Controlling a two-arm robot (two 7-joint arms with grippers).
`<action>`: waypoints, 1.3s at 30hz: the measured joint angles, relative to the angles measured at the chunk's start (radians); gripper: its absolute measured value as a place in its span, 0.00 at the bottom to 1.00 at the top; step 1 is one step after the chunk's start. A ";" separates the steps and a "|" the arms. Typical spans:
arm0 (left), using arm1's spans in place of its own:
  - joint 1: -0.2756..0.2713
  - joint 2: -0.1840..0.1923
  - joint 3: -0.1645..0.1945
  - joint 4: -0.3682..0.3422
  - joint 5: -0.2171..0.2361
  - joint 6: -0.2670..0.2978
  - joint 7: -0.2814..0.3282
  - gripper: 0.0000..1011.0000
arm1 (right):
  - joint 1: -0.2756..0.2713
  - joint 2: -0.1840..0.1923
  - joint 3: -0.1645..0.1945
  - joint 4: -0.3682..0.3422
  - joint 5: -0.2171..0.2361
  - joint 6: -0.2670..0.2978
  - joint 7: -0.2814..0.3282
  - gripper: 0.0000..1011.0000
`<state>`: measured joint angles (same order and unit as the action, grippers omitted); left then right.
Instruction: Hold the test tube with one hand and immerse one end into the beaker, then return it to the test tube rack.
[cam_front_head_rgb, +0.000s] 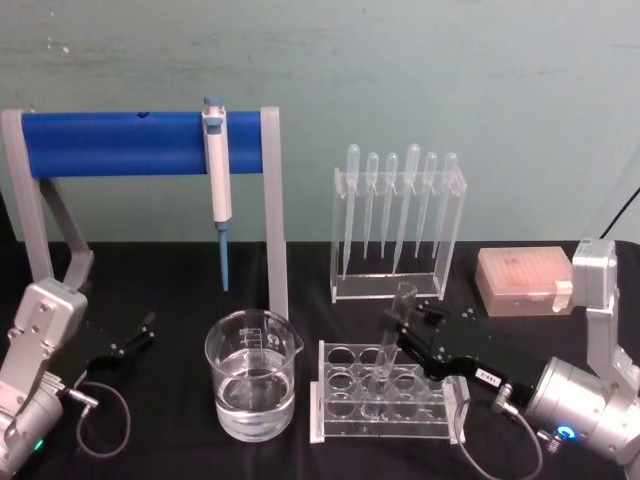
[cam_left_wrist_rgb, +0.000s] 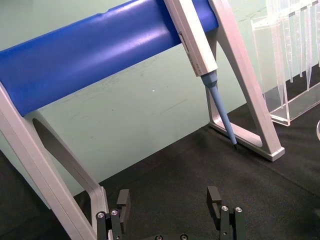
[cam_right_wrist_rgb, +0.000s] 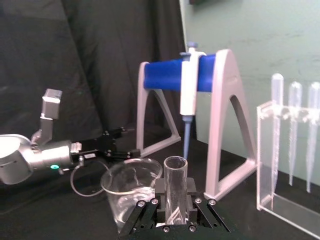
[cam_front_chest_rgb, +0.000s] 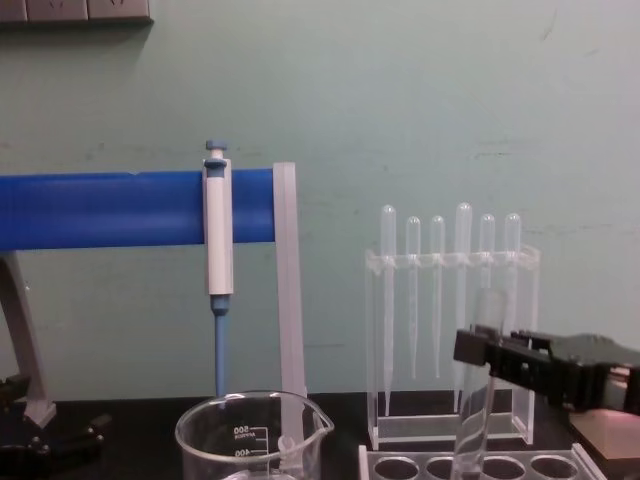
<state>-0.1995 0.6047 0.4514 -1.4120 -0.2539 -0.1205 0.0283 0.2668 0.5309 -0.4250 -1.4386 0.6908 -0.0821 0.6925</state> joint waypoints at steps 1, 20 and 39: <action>0.000 0.000 0.000 0.000 0.000 0.000 0.000 0.99 | -0.003 0.005 0.000 -0.013 0.000 0.005 -0.004 0.22; 0.000 0.000 0.000 0.000 0.000 0.000 0.000 0.99 | -0.001 0.090 0.007 -0.200 -0.041 0.092 -0.086 0.22; 0.000 0.000 0.000 0.000 0.000 0.000 0.000 0.99 | 0.068 0.089 -0.001 -0.233 -0.058 0.119 -0.097 0.22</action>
<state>-0.1995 0.6047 0.4514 -1.4120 -0.2539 -0.1205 0.0283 0.3343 0.6202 -0.4259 -1.6720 0.6327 0.0370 0.5952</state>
